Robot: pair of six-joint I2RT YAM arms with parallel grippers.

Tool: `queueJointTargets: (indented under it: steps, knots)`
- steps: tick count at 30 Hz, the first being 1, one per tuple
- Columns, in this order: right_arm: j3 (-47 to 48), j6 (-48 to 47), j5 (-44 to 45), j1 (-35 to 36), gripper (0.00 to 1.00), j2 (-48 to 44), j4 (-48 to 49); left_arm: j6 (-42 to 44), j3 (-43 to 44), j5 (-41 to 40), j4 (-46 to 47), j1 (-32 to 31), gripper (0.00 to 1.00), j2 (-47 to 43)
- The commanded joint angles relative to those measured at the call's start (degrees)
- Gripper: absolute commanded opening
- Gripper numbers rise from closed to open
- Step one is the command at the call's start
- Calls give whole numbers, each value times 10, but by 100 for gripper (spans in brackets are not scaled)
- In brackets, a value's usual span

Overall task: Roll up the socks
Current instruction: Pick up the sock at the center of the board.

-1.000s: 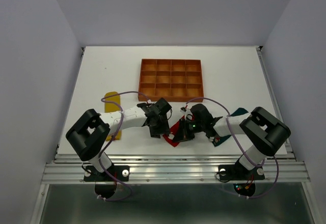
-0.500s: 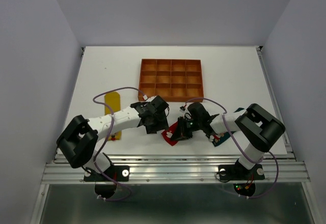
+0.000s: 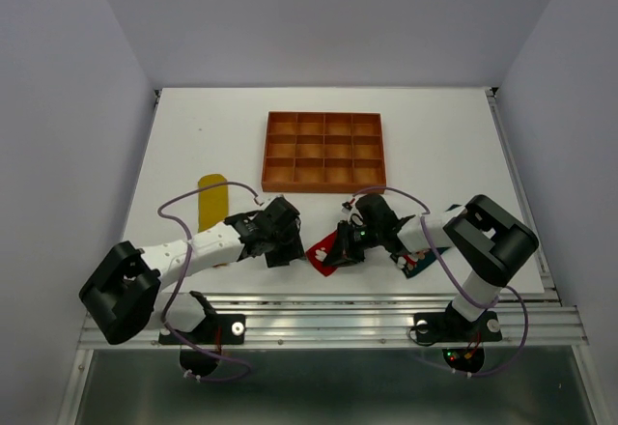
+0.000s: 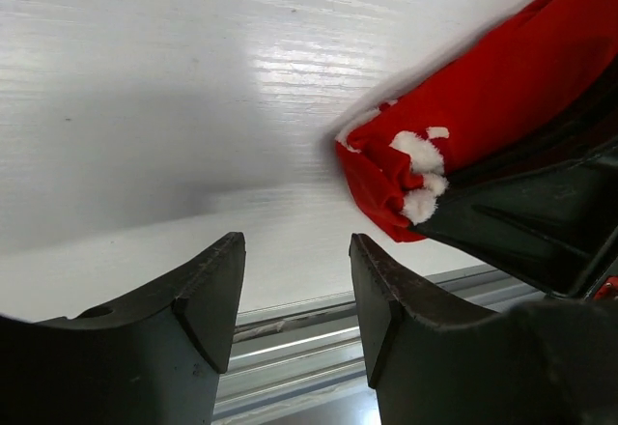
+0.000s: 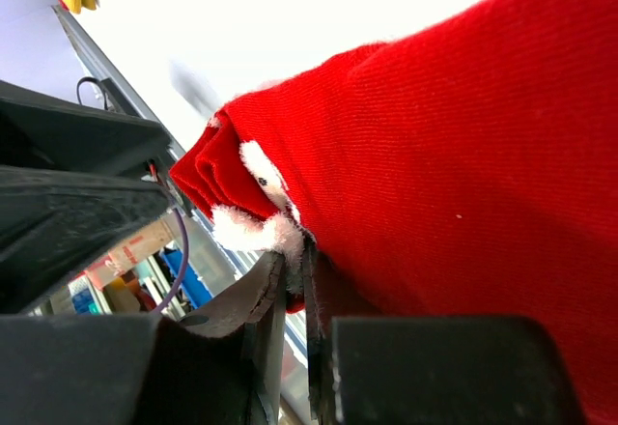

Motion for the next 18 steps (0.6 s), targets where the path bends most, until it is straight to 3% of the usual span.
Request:
queueJointTargets:
  steps: [1, 18]
  knots:
    - [-8, -19, 81, -8, 1, 25, -69, 15, -3, 30, 59, 2, 58, 17]
    - [1, -41, 78, -8, 1, 24, -81, 24, 14, 40, 103, 2, 52, 96]
